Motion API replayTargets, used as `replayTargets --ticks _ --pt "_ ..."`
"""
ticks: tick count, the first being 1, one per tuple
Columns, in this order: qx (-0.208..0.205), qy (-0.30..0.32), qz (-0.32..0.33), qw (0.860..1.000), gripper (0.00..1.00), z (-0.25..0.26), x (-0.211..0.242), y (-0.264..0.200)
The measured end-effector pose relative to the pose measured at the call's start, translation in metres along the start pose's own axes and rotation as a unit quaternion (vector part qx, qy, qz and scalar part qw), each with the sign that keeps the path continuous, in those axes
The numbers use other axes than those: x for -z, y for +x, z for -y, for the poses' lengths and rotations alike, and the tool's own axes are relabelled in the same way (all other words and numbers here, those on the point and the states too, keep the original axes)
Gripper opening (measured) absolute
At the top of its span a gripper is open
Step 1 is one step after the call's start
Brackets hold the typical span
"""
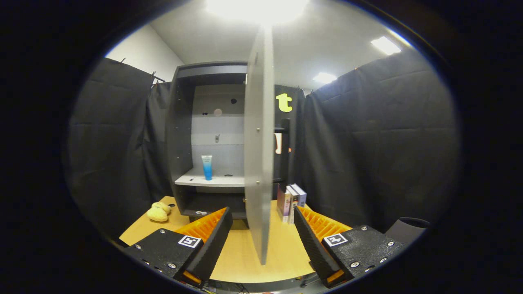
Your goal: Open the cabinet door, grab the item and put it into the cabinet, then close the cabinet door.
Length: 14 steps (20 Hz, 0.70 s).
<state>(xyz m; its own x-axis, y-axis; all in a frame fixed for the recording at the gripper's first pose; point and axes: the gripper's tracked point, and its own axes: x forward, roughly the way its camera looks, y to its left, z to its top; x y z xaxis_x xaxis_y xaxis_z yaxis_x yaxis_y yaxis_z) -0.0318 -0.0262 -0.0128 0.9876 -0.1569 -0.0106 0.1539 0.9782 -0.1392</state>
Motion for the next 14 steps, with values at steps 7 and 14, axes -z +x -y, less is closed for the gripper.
replayTargets --ticks 7,14 --pt "-0.016 0.011 0.02 1.0 0.93 0.072 -0.031 0.064" --pt "-0.07 0.018 0.016 0.997 0.93 0.059 -0.035 0.08"
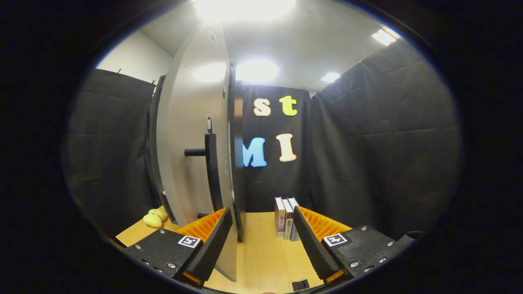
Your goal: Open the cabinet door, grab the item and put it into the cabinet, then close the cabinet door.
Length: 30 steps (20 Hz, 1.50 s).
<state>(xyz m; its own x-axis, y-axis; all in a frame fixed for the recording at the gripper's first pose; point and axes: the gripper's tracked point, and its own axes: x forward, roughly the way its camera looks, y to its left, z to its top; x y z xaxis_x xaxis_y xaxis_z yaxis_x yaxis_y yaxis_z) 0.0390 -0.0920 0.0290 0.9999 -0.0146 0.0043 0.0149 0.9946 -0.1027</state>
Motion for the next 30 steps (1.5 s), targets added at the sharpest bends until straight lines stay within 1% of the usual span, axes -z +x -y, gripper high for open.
replayTargets --ticks 5,8,11,16,23,30 --pt "0.013 0.029 -0.003 1.0 0.92 -0.009 0.008 0.01" --pt "0.029 0.021 0.001 0.999 0.92 -0.013 0.005 0.009" --pt "0.031 0.016 -0.002 0.999 0.91 -0.029 0.006 0.008" --pt "0.026 0.006 0.005 1.0 0.91 -0.071 0.005 0.003" --pt "0.023 0.035 0.011 0.999 0.92 -0.13 0.012 0.014" --pt "-0.016 0.036 0.012 0.999 0.92 -0.212 0.012 0.041"
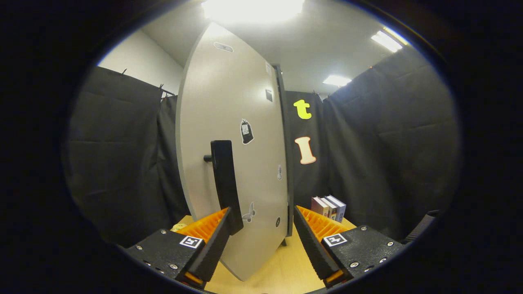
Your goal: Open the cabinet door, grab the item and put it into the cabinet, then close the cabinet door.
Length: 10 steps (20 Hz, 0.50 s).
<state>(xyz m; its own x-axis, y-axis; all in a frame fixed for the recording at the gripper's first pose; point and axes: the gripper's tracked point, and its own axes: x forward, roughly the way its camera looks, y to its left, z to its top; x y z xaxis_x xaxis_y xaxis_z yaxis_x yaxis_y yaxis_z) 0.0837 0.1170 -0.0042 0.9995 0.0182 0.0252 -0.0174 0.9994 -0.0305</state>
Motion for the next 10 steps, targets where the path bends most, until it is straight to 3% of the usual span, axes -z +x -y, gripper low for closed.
replayTargets --ticks 3,10 --pt "-0.026 0.021 -0.009 0.999 0.92 -0.029 0.005 0.014" --pt "-0.041 0.012 -0.022 0.999 0.92 -0.059 0.011 0.02"
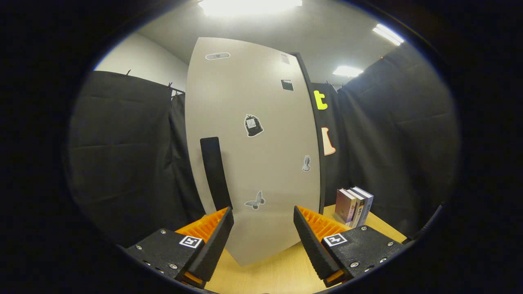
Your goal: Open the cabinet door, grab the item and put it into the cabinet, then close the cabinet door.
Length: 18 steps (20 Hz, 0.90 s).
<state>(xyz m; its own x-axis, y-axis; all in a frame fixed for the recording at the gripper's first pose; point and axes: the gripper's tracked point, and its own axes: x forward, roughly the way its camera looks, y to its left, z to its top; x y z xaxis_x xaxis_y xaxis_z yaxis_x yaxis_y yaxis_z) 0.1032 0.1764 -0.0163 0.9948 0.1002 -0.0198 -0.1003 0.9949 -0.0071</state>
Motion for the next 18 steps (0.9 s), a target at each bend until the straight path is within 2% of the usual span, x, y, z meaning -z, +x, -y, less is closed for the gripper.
replayTargets --ticks 5,18 --pt "-0.015 -0.023 -0.005 1.0 0.92 -0.016 0.003 -0.003" --pt "-0.024 -0.021 -0.014 0.999 0.92 -0.028 0.008 -0.006"
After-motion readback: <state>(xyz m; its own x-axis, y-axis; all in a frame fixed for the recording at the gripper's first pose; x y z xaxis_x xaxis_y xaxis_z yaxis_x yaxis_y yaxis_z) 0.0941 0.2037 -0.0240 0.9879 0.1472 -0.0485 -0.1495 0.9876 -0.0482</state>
